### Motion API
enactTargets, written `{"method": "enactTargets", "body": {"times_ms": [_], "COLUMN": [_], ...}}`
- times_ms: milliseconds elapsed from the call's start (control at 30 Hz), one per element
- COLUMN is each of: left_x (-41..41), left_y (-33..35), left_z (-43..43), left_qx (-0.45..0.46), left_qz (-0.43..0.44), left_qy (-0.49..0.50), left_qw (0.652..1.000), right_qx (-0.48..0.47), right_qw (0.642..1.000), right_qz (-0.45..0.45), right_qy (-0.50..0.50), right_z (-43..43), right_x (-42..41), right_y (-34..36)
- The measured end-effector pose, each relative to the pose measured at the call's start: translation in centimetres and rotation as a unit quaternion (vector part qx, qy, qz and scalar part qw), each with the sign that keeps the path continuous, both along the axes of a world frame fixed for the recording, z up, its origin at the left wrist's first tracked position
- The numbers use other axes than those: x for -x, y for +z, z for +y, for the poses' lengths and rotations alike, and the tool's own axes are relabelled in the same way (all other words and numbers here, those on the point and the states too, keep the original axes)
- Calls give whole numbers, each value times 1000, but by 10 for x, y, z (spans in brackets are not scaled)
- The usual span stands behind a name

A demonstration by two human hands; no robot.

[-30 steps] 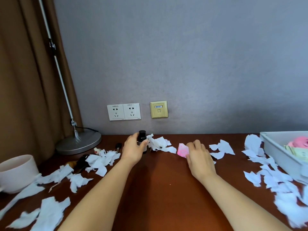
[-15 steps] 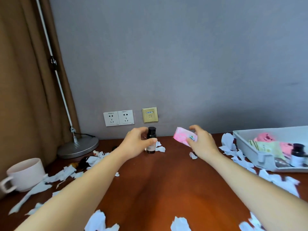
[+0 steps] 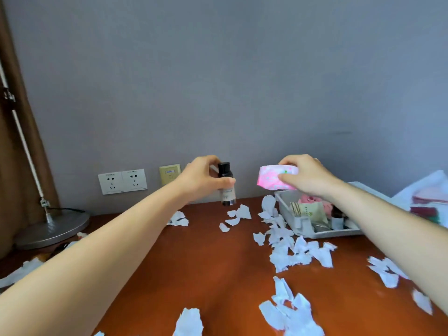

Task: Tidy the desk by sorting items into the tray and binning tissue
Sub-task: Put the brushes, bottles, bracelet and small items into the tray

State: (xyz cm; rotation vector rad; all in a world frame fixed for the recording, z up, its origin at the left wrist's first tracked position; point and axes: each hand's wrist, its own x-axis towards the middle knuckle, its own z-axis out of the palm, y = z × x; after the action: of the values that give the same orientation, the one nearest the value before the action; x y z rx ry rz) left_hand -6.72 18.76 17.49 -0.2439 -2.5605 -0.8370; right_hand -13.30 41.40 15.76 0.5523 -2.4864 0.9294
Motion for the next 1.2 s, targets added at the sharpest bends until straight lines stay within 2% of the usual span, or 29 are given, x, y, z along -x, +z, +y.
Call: {"method": "enactTargets", "body": {"times_ms": [267, 433, 700, 933, 1200], "left_x": [44, 83, 164, 226, 266], "left_y": [5, -7, -41, -61, -86], "left_z": [94, 148, 228, 281, 306], "left_qx": [26, 24, 39, 87, 135], "left_qz": [-16, -2, -39, -65, -116], "left_qy": [-81, -90, -81, -85, -67], "left_qw": [996, 996, 995, 990, 982], "right_qx": [47, 47, 19, -28, -33], "right_qw": [993, 987, 973, 965, 960], "right_qz": [-35, -61, -95, -109, -136], "right_qy": [-104, -143, -209, -237, -243], "right_z": [99, 139, 190, 198, 191], "right_x": [34, 60, 102, 144, 178], "right_y": [-2, -20, -47, -71, -93]}}
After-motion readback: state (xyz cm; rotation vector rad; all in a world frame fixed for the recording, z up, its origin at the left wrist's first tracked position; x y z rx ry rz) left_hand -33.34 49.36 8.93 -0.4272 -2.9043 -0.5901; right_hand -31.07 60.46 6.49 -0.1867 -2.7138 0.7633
